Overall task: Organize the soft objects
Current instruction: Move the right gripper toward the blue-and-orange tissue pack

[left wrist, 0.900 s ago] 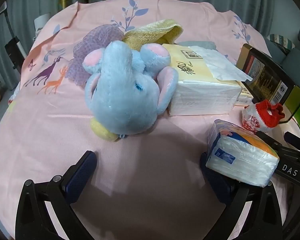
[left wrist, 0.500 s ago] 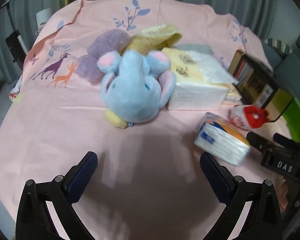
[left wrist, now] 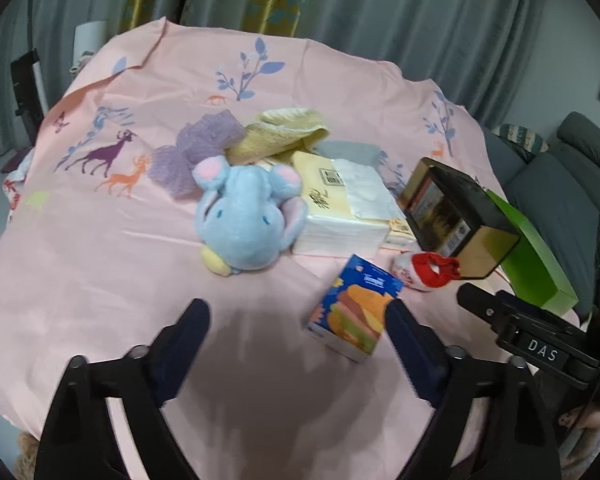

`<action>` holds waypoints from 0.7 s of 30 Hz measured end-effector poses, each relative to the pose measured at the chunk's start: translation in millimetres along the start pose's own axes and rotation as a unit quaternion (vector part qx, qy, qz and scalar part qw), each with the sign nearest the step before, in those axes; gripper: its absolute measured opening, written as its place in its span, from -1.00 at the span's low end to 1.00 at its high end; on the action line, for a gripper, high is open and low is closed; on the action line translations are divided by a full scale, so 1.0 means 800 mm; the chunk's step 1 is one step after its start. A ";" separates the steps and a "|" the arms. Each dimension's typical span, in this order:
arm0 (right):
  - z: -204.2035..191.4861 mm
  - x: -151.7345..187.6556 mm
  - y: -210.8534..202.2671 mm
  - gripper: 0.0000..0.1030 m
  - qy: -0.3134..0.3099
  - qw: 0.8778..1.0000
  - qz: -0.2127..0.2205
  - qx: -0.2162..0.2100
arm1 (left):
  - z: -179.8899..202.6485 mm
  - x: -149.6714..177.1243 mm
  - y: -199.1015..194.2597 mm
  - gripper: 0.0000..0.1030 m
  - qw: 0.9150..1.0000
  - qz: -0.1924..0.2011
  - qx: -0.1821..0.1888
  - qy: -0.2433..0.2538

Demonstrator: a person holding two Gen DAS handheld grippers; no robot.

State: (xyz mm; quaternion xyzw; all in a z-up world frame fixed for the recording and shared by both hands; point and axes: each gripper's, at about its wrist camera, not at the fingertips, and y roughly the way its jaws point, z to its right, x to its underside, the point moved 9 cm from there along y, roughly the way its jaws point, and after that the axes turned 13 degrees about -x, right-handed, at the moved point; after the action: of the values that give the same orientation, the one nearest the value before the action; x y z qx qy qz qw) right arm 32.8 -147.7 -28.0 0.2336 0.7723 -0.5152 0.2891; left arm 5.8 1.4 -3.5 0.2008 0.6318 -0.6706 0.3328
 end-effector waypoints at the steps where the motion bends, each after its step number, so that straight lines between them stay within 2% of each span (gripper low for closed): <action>1: -0.001 0.001 0.002 0.56 0.003 1.000 -0.001 -0.005 | 0.001 0.001 0.000 0.62 1.000 -0.001 0.004 0.001; 5: 0.000 0.004 0.000 0.53 -0.007 1.000 -0.002 -0.004 | 0.009 0.005 0.001 0.35 1.000 -0.007 0.008 0.006; 13: 0.000 0.008 0.001 0.53 -0.009 1.000 0.000 0.007 | 0.016 0.009 0.002 0.30 1.000 -0.014 0.011 0.008; 16: 0.000 0.008 0.001 0.53 -0.009 1.000 0.001 0.011 | 0.013 0.009 0.002 0.29 1.000 -0.011 -0.002 0.013; 21: -0.001 0.008 0.000 0.45 -0.019 0.999 0.002 0.028 | 0.011 0.010 0.006 0.18 1.000 -0.023 0.005 0.008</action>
State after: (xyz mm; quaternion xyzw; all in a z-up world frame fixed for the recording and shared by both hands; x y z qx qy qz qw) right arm 28.2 -146.2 -32.3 0.2332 0.7513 -0.5405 0.2985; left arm 4.9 -8.8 -11.6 0.1936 0.6357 -0.6794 0.3112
